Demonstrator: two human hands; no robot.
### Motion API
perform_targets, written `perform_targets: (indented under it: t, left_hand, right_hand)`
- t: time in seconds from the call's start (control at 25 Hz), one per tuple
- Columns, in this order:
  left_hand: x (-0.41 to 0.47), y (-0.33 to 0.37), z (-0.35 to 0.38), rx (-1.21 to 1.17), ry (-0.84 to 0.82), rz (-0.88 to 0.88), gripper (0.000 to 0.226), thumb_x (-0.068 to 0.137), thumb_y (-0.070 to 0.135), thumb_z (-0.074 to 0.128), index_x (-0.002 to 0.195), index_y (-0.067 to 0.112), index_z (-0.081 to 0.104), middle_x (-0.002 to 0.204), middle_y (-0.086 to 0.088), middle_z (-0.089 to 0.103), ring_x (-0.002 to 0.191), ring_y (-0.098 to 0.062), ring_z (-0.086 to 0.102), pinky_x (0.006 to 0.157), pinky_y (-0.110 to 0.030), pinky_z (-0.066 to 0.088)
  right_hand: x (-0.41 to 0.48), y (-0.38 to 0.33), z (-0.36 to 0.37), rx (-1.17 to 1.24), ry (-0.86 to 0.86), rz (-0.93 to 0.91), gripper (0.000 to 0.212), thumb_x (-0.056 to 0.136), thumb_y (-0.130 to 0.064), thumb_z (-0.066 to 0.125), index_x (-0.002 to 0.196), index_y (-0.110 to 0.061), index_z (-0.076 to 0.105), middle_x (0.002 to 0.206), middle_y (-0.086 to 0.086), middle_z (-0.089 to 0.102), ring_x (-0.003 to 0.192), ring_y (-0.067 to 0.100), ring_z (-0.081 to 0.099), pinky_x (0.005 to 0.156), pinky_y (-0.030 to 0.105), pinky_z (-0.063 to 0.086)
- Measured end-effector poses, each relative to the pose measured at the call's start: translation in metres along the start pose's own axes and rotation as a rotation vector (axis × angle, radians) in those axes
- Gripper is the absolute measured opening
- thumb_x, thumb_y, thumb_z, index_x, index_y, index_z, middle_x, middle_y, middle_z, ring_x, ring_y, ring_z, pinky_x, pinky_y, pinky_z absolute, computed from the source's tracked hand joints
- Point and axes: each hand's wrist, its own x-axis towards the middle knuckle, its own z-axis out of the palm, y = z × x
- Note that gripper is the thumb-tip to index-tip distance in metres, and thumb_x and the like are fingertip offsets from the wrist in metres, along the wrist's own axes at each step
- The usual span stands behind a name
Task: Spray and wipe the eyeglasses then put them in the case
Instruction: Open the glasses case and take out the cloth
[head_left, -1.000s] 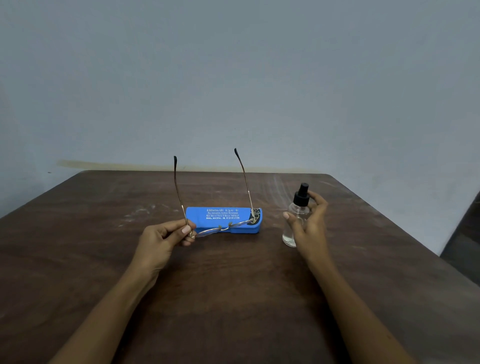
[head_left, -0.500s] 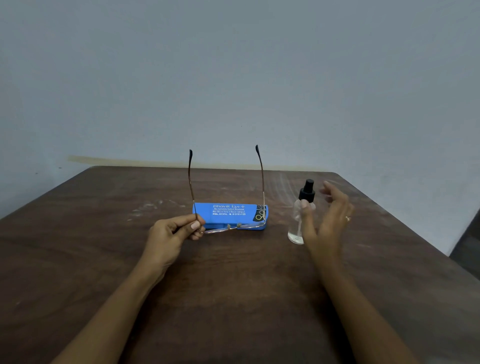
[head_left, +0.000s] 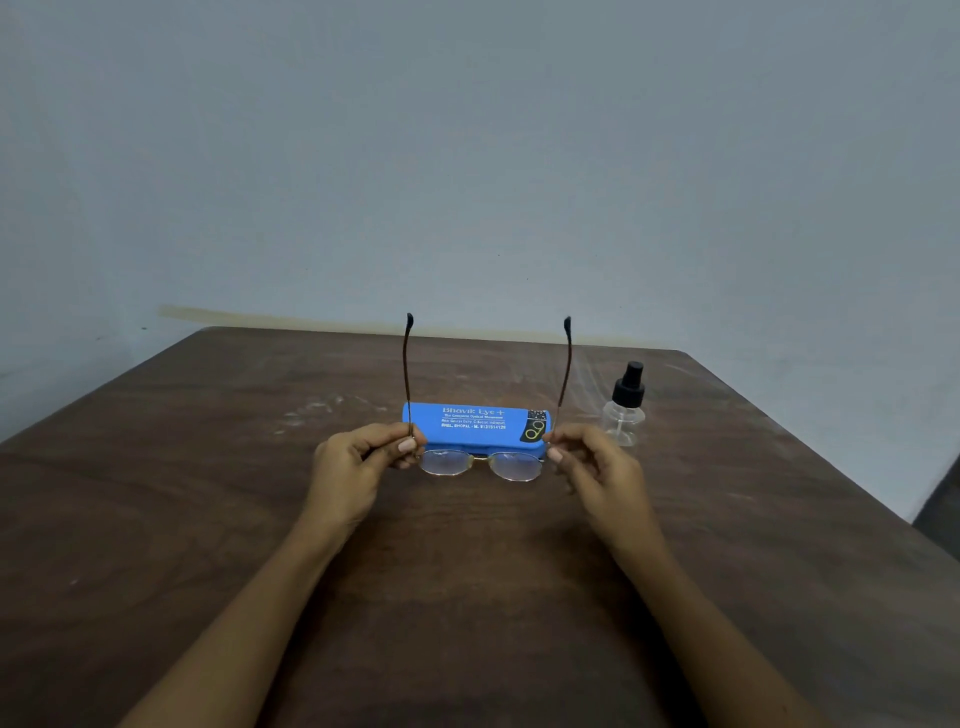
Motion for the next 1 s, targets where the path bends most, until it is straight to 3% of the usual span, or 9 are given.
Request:
perform_targets:
  t: [0.2,0.36,0.44,0.56,0.72,1.0]
  left_hand:
    - [0.001,-0.002,-0.006,0.024,-0.017,0.031,0.023,0.076,-0.008,0.060,0.084,0.010,0.071,0.069,0.025,0.070,0.064,0.005,0.062,0.062,-0.006,0.048]
    - [0.000,-0.005,-0.011,0.086,-0.033,0.066,0.039,0.072,-0.002,0.066,0.069,0.036,0.072,0.073,0.010,0.072,0.073,0.001,0.062,0.070,-0.010,0.047]
    - [0.001,-0.006,-0.014,0.111,-0.068,0.064,0.042,0.072,0.000,0.067,0.069,0.041,0.072,0.074,0.011,0.072,0.076,-0.005,0.064,0.073,-0.015,0.048]
    - [0.001,-0.004,-0.015,0.114,-0.120,0.023,0.045,0.070,-0.005,0.067,0.068,0.040,0.073,0.069,0.024,0.071,0.073,0.005,0.064,0.069,-0.005,0.046]
    - [0.000,-0.003,-0.016,0.128,-0.170,-0.001,0.041,0.069,-0.007,0.068,0.071,0.033,0.073,0.068,0.022,0.072,0.072,0.004,0.066,0.073,-0.005,0.048]
    - [-0.003,-0.002,-0.015,0.143,-0.194,-0.040,0.033,0.069,-0.007,0.068,0.076,0.025,0.071,0.065,0.024,0.071,0.071,0.006,0.065,0.072,-0.003,0.047]
  right_hand:
    - [-0.002,-0.003,-0.002,0.107,-0.030,0.025,0.037,0.081,0.007,0.059,0.077,-0.030,0.059,0.069,-0.007,0.066,0.061,-0.003,0.060,0.058,0.007,0.044]
    - [-0.002,0.001,-0.004,0.229,-0.047,0.093,0.031,0.081,0.010,0.057,0.077,-0.020,0.063,0.064,-0.007,0.070,0.059,0.007,0.061,0.057,0.015,0.050]
    - [-0.002,0.001,-0.005,0.241,-0.051,0.100,0.029,0.080,0.010,0.059,0.078,-0.018,0.065,0.067,-0.001,0.069,0.065,0.014,0.063,0.064,0.021,0.053]
    - [-0.003,-0.002,-0.007,0.278,-0.062,0.142,0.026,0.081,0.009,0.057,0.079,-0.015,0.066,0.075,0.007,0.069,0.071,0.016,0.065,0.069,0.022,0.055]
    - [-0.004,-0.002,-0.007,0.296,-0.044,0.203,0.032,0.082,0.010,0.054,0.075,-0.017,0.069,0.071,0.004,0.070,0.067,0.011,0.065,0.068,0.017,0.053]
    - [-0.005,-0.003,-0.007,0.284,-0.071,0.278,0.023,0.082,0.008,0.055,0.079,-0.010,0.068,0.076,0.010,0.069,0.065,0.007,0.064,0.066,0.015,0.052]
